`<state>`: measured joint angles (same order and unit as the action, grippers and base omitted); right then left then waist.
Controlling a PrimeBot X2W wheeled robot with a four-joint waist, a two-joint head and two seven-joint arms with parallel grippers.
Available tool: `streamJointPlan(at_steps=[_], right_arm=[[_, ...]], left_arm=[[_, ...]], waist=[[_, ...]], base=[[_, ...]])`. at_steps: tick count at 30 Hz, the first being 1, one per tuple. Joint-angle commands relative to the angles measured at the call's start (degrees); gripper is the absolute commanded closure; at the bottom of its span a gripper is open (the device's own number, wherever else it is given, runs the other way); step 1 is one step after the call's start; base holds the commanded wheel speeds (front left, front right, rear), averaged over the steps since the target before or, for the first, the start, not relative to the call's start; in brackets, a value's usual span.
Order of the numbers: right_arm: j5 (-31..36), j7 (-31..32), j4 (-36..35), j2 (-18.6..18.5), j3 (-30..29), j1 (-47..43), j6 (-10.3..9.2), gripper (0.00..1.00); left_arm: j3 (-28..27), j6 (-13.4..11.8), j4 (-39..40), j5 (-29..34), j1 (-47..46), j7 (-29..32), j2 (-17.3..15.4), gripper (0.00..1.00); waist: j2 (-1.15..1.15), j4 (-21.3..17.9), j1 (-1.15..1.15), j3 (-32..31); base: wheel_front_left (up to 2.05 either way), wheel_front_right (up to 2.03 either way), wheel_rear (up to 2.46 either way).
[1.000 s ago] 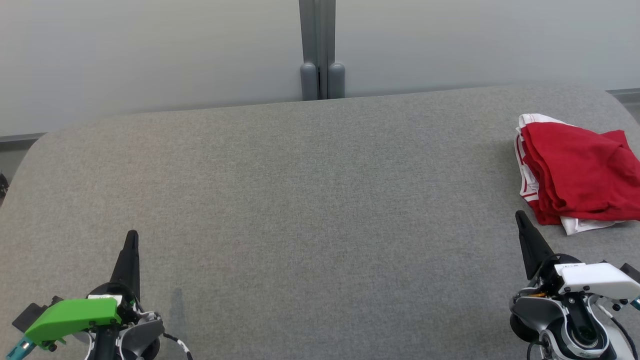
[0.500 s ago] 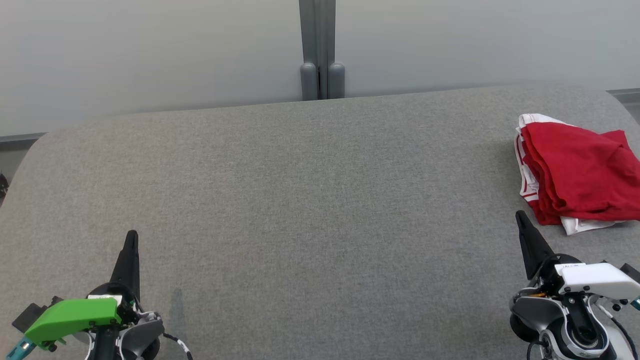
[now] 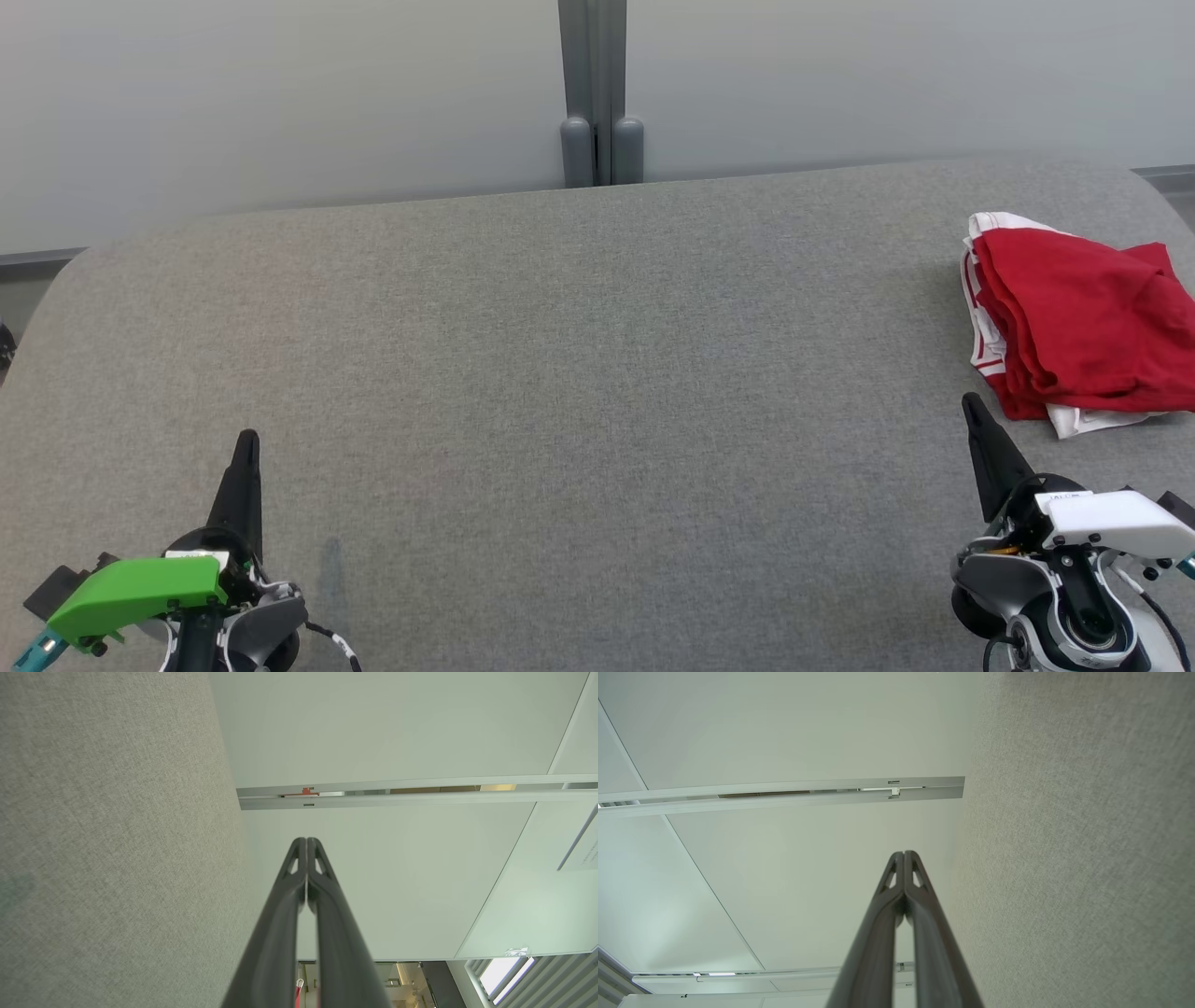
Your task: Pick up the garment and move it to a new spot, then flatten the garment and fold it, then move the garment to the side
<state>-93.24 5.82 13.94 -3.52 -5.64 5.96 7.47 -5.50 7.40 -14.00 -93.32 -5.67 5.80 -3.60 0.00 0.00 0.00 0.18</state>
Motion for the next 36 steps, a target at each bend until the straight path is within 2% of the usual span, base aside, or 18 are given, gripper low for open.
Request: streamJointPlan(at_steps=[1,36], right_arm=[[0.25,0.16,0.13,-0.01,-0.16,0.29,0.03,1.0],[0.62,0.53,0.15,0.25,-0.48,0.33,0.03,1.0]], left_arm=[[-0.25,0.24,-0.08,0.2,-0.85,0.06,-0.05,1.0],[-0.65,0.24,-0.1,0.65,-0.9,0.44,0.19,1.0]], waist=[[0.0,0.0,0.0,0.0],[0.0,0.0,0.0,0.0]], base=[[0.0,0.0,0.0],[0.0,0.0,0.0]])
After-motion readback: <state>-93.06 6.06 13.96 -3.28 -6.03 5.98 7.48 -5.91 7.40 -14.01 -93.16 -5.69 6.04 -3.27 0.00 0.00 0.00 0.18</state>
